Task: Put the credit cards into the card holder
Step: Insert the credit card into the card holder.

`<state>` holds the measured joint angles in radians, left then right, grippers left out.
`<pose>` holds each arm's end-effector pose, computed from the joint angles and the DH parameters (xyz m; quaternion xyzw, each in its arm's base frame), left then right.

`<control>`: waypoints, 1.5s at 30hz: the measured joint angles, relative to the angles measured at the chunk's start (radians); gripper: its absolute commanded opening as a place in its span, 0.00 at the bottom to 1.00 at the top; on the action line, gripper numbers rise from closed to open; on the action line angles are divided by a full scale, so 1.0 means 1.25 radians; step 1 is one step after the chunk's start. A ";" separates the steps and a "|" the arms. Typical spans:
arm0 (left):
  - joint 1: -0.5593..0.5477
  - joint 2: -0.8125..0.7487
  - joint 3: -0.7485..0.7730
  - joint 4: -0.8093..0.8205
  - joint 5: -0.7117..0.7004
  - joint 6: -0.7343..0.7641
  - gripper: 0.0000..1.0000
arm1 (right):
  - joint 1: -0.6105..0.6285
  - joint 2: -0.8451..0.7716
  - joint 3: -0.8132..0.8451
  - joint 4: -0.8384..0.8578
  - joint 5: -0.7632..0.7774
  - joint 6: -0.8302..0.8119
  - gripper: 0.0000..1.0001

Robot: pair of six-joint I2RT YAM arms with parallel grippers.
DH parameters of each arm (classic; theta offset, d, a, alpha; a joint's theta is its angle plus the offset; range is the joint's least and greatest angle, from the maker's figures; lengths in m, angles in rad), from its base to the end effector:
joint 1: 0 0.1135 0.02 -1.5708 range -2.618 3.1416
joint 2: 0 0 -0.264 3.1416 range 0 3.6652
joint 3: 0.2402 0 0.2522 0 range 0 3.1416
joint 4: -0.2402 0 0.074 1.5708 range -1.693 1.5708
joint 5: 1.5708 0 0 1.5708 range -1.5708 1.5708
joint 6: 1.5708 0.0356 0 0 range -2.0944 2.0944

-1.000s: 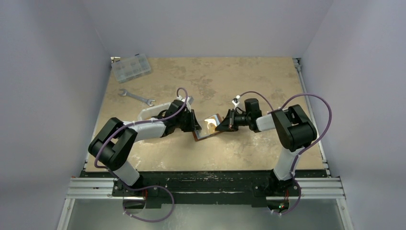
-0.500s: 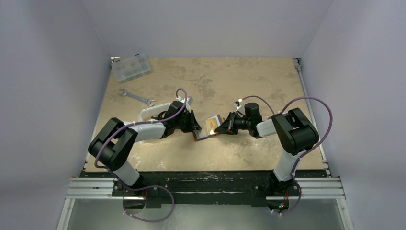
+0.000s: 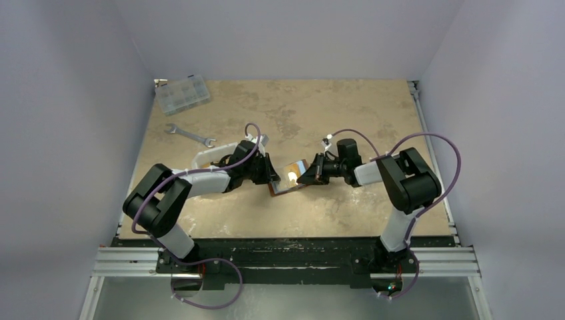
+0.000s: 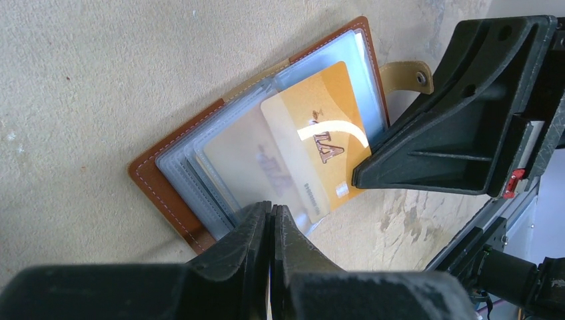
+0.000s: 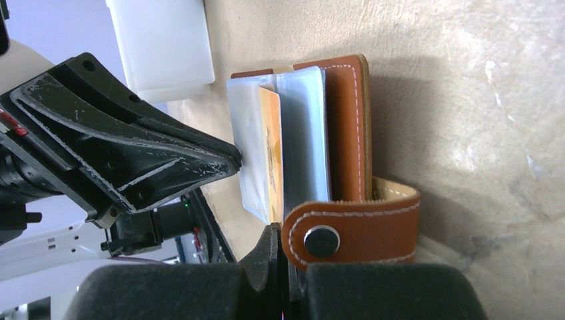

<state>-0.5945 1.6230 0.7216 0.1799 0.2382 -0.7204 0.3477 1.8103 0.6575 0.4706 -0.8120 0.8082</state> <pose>0.2557 -0.1830 0.1505 -0.0081 0.9060 -0.3357 0.2576 0.2858 0.1311 0.1083 0.0240 0.8464 0.5144 0.1359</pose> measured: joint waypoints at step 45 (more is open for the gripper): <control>0.003 -0.050 -0.002 -0.140 -0.028 0.063 0.05 | 0.089 -0.092 0.207 -0.461 0.268 -0.357 0.61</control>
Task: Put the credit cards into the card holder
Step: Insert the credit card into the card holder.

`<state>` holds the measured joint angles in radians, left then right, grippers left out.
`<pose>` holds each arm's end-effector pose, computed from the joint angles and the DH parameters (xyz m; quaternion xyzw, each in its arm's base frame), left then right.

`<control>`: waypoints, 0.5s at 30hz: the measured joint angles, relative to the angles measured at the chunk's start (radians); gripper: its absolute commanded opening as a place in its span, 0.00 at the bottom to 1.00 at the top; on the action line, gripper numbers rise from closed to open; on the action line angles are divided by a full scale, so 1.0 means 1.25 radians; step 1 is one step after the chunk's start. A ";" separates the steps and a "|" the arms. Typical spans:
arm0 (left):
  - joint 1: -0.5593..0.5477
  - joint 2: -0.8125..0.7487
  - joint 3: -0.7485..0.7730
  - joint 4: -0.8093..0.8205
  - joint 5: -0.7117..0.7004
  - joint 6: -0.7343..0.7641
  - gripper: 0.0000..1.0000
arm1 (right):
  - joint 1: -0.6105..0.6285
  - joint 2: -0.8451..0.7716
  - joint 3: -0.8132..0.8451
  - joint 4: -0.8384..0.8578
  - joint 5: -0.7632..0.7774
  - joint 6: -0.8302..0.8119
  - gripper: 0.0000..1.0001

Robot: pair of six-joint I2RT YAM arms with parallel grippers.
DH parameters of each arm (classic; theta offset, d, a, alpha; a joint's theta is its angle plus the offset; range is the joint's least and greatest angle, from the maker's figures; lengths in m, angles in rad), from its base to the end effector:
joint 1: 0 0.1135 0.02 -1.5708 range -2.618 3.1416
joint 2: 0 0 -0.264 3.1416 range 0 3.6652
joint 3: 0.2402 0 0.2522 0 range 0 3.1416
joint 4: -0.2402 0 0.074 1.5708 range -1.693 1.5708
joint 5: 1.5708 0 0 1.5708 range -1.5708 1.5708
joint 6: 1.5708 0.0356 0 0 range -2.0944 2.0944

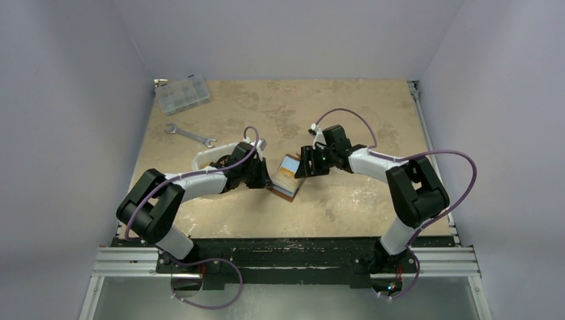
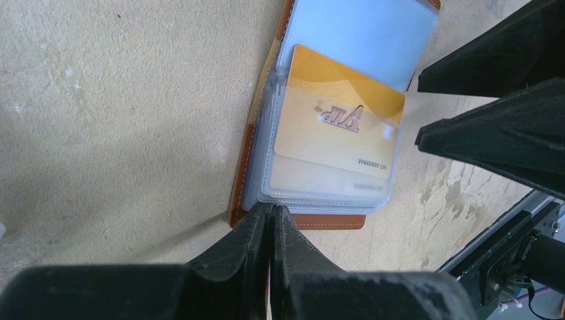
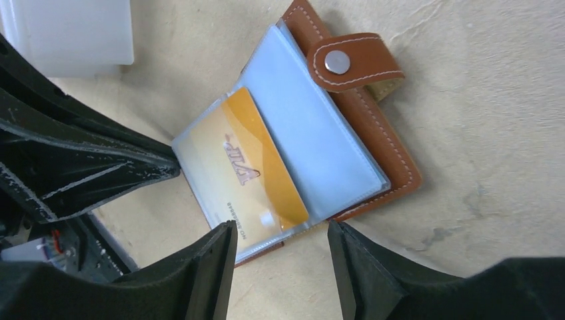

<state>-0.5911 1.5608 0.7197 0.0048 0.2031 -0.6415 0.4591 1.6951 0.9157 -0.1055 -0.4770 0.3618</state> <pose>0.2437 -0.1722 0.1541 0.0130 0.9291 -0.2837 0.2368 0.2940 0.1636 0.1642 -0.1238 0.9102 0.3344 0.2108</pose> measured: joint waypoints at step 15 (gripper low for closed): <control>-0.002 -0.036 0.000 -0.052 0.069 -0.002 0.16 | 0.000 0.108 0.123 0.020 -0.066 0.004 0.60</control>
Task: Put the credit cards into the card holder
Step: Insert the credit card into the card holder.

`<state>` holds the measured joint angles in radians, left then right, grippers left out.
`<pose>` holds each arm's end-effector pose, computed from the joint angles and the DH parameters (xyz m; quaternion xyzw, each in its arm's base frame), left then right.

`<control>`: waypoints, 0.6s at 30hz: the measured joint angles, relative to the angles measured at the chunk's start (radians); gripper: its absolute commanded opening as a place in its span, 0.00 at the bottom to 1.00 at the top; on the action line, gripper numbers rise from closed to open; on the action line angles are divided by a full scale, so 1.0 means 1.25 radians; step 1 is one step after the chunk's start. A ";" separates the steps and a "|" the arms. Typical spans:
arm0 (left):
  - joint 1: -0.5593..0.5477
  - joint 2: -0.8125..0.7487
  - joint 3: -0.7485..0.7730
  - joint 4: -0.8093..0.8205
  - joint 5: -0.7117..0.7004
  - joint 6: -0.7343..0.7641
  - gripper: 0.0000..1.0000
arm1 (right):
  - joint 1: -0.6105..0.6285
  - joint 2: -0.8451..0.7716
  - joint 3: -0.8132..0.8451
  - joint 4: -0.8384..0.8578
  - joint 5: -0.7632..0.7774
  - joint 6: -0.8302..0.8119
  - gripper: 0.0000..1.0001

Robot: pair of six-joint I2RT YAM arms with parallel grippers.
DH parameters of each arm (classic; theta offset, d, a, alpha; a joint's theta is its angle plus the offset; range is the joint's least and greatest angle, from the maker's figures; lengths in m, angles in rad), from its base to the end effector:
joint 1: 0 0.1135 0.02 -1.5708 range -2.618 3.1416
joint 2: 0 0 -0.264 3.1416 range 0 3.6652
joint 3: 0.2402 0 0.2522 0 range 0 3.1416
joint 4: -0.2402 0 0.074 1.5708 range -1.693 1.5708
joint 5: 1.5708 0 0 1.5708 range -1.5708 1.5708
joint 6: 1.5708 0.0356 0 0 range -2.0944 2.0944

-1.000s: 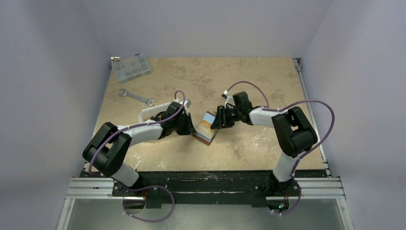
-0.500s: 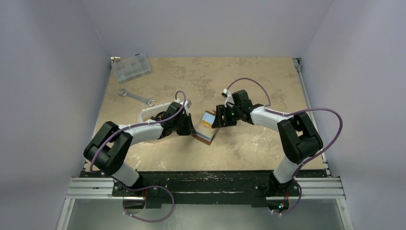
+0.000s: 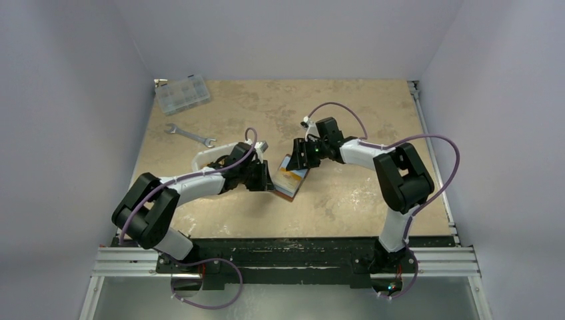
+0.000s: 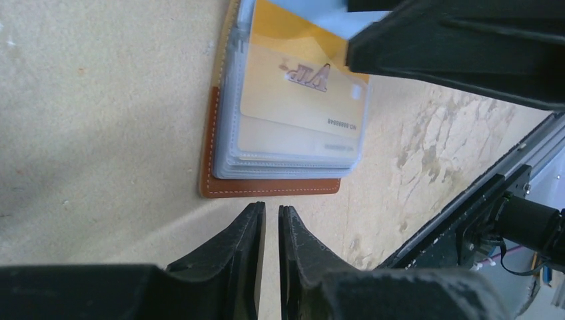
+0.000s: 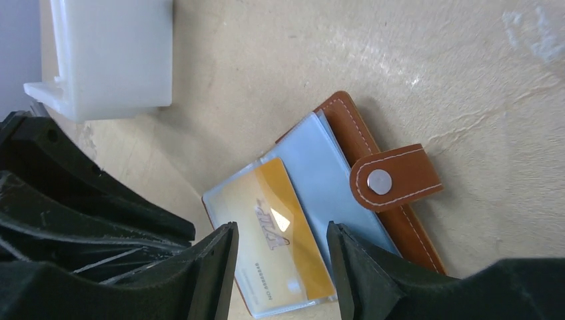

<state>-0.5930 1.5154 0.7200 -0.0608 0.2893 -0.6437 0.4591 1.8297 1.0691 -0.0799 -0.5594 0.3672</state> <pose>0.2353 -0.1708 0.1625 0.0269 0.9280 -0.3107 0.2037 0.3286 0.1835 0.1657 -0.1397 0.8923 0.3740 0.2108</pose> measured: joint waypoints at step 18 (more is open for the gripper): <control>-0.009 0.071 -0.015 0.052 0.013 -0.014 0.07 | 0.005 0.039 -0.040 0.085 -0.098 0.044 0.59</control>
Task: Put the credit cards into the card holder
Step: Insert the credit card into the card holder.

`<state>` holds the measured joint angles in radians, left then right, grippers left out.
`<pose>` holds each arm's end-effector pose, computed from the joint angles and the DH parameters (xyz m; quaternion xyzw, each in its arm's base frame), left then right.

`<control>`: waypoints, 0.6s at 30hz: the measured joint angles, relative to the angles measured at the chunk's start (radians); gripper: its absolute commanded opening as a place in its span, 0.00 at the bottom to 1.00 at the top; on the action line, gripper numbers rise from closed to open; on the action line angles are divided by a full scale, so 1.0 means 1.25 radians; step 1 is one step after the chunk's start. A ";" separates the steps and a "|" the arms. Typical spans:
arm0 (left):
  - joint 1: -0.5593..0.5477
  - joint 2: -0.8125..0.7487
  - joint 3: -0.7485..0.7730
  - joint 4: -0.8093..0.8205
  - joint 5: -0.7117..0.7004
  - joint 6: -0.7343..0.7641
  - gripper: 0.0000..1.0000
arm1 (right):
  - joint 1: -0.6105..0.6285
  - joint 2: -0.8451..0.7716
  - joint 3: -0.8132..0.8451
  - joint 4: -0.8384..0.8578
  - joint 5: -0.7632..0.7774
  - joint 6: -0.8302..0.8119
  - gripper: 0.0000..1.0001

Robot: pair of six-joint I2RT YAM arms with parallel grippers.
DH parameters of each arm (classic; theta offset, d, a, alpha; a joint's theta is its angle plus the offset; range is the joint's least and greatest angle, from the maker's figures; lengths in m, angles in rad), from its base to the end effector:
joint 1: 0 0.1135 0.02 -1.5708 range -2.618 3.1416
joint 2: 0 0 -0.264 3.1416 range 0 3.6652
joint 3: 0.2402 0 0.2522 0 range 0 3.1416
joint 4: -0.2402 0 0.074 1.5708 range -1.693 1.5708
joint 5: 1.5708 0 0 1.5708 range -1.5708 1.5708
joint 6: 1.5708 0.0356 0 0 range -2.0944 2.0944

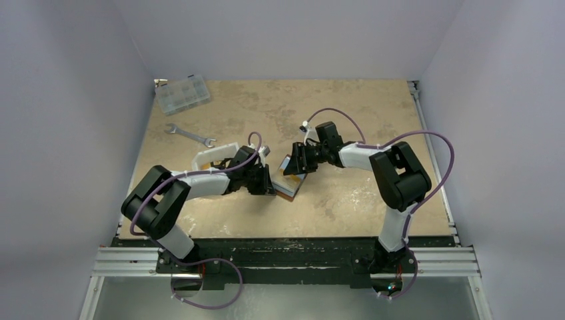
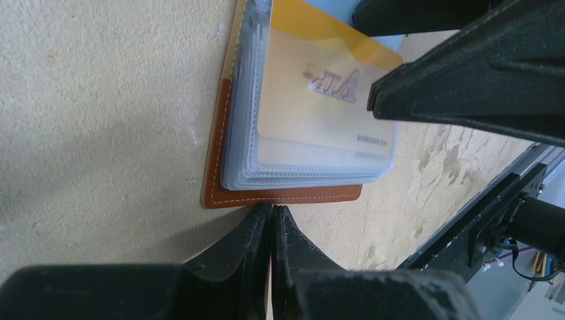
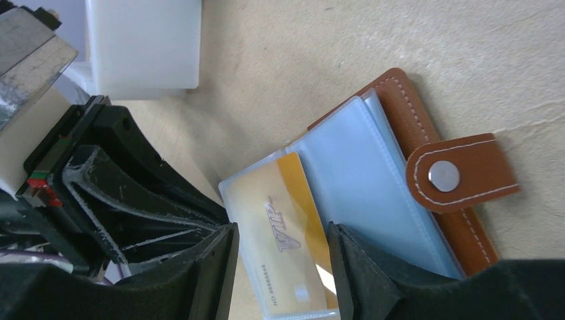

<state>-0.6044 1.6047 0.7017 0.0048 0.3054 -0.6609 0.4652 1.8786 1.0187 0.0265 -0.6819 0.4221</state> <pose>0.2367 -0.1765 0.1377 0.0238 0.9340 -0.3087 0.1781 0.3239 0.1877 0.1434 -0.1394 0.8763 0.4275 0.1729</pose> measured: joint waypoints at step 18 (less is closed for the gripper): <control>0.000 0.082 0.126 -0.102 0.004 0.064 0.06 | 0.001 -0.082 -0.162 0.225 -0.049 0.132 0.58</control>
<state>-0.6044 1.7073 0.8589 -0.1230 0.3107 -0.5808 0.4667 1.7760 0.8165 0.3077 -0.7425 0.5865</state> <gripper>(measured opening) 0.069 0.576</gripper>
